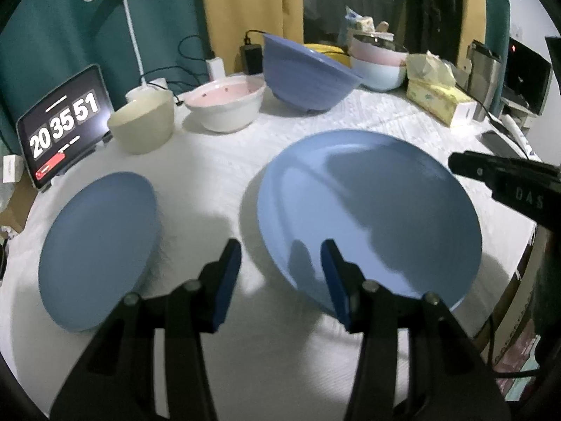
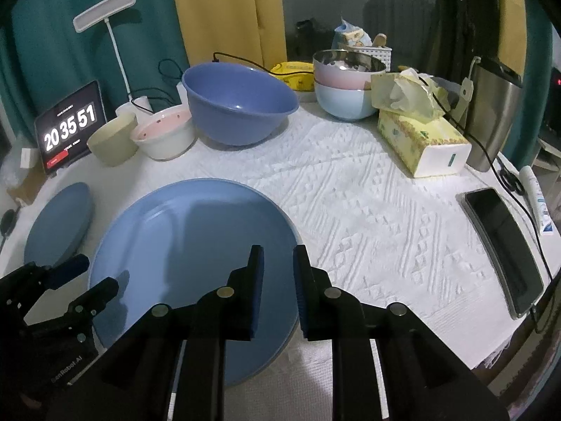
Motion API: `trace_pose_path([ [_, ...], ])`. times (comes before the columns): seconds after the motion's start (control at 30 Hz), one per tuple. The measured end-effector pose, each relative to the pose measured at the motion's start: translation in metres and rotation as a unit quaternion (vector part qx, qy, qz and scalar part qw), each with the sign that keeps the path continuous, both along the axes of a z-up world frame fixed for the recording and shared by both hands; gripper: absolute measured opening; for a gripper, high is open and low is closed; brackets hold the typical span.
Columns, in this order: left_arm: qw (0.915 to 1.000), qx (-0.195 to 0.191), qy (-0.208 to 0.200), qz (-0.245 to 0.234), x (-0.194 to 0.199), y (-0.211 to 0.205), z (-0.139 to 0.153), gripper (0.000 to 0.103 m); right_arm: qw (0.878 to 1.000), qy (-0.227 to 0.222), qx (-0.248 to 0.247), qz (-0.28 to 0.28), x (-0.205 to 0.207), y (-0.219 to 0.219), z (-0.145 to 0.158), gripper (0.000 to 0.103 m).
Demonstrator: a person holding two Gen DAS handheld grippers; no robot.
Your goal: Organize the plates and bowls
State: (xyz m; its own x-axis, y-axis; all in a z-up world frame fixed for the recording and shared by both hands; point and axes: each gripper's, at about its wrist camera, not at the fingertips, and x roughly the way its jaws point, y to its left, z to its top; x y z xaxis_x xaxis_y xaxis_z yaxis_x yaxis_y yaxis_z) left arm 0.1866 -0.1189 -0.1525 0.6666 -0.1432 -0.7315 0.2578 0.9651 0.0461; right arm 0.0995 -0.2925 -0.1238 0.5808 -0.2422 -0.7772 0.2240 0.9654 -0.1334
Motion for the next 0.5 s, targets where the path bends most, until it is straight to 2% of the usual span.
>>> trace_pose_path([
  [0.5,0.9987,-0.027,-0.036,0.025,-0.01,0.041,0.022,0.051,1.0,-0.003,-0.015,0.023,0.008,0.037,0.007,0.019],
])
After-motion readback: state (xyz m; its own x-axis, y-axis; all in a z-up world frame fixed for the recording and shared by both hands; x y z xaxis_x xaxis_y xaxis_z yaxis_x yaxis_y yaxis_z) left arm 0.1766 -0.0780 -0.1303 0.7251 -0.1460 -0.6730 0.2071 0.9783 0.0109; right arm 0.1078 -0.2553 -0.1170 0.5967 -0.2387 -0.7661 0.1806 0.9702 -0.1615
